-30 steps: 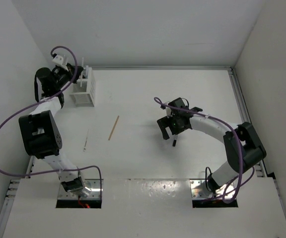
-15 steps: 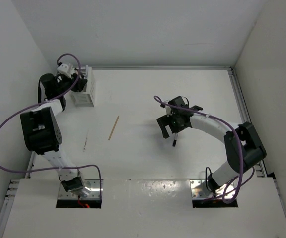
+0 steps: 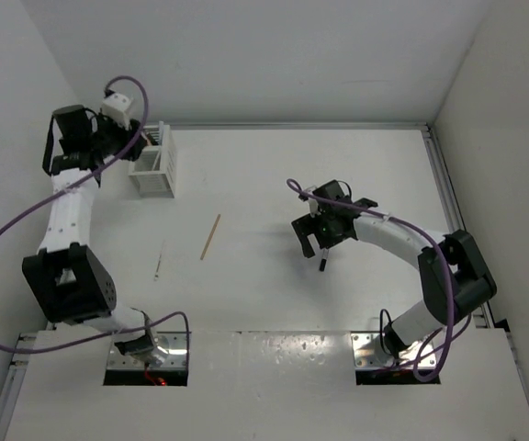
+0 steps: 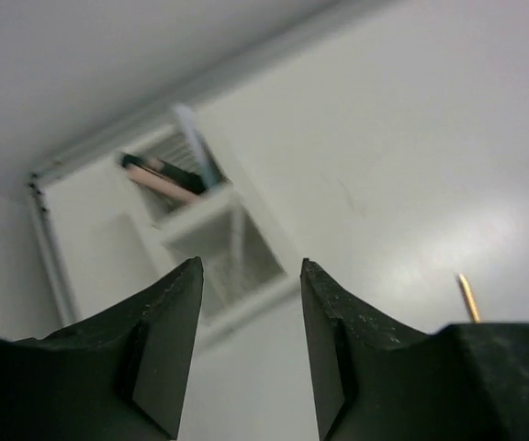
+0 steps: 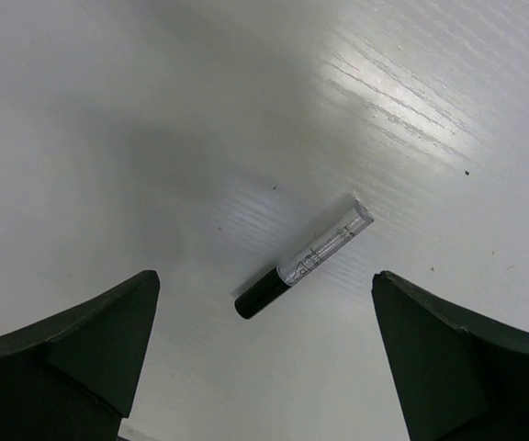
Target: Organize the makeup
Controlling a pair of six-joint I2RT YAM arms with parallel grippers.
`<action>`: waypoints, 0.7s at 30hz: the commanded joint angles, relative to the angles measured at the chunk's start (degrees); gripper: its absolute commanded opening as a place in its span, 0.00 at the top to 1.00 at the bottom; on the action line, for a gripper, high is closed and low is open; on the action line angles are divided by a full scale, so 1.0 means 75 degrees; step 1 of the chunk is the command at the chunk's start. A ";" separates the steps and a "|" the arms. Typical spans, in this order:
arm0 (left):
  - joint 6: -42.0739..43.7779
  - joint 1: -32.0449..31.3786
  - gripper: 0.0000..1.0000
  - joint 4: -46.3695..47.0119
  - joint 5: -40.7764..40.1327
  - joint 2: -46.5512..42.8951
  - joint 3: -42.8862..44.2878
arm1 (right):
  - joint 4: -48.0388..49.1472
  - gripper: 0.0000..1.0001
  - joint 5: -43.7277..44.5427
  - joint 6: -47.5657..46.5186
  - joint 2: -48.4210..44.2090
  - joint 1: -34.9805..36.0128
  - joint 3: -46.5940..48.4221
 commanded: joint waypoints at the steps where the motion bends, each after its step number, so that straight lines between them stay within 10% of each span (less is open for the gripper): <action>1: 0.2041 -0.0817 0.48 -0.3480 -0.0611 -0.0824 -0.0974 | 0.0205 0.00 0.0098 0.0303 -0.0369 0.0052 -0.0276; 9: 0.1155 -0.2202 0.38 -0.3144 -0.2968 -0.1612 -0.4093 | 0.0440 0.00 0.0098 0.0468 -0.0673 0.0052 -0.0875; 21: 0.0368 -0.2436 0.40 -0.1573 -0.4608 0.0027 -0.4739 | 0.0639 0.00 0.0355 0.0702 -0.1213 0.0028 -0.1543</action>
